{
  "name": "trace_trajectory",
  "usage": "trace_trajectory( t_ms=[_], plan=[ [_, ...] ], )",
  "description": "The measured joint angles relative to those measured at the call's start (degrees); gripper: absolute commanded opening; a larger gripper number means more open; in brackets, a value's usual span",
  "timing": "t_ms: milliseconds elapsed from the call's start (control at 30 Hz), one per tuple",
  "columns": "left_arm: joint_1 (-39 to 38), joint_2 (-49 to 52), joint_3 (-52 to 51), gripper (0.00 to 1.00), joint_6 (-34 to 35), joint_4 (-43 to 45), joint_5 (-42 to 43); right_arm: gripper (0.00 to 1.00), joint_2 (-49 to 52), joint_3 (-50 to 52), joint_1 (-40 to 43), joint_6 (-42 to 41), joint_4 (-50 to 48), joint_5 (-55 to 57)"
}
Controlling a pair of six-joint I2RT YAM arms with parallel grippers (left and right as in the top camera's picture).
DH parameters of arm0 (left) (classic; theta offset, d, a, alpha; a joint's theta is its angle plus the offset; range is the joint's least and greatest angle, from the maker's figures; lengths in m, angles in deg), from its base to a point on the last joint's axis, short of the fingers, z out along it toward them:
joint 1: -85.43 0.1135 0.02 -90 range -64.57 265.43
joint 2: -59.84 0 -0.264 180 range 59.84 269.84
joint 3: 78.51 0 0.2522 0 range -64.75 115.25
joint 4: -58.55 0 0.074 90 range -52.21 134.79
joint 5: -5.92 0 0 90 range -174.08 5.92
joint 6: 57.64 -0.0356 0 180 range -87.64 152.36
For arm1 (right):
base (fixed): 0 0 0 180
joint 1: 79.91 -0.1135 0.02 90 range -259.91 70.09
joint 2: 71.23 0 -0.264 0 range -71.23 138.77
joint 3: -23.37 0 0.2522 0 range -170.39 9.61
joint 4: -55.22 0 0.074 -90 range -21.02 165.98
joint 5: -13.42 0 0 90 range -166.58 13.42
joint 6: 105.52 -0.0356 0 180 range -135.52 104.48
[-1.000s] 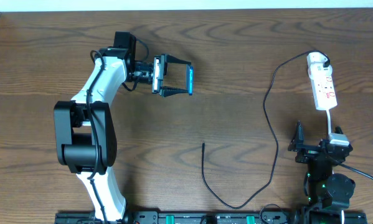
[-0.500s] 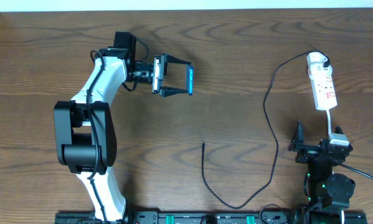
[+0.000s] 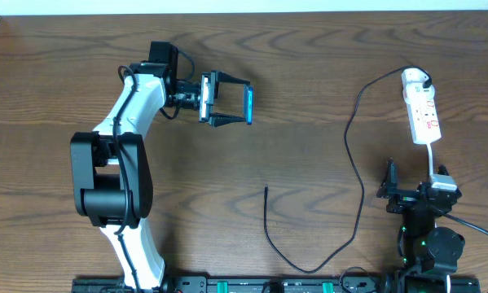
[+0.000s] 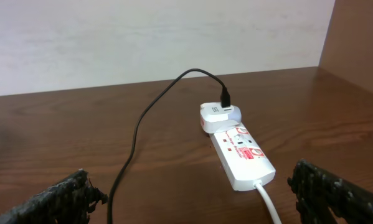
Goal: Plug charger to phone and switch on socket
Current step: 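Hold the phone upright in the left gripper above the table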
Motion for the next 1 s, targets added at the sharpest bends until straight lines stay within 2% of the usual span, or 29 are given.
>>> trace_trajectory(
  t_ms=[333, 600, 1000],
  plan=[
    [0.00, 0.00, 0.00, 0.07, -0.28, 0.00, -9.35, 0.99, 0.00, 0.00, 0.00, 0.00, 0.00, 0.00],
    [0.00, 0.00, 0.00, 0.07, -4.15, 0.00, -17.20, 0.99, 0.00, 0.00, 0.00, 0.00, 0.02, 0.00],
    [0.00, 0.00, 0.00, 0.07, -6.08, 2.21, -19.67, 0.99, 0.00, 0.00, 0.00, 0.00, 0.02, 0.00]
  ],
)
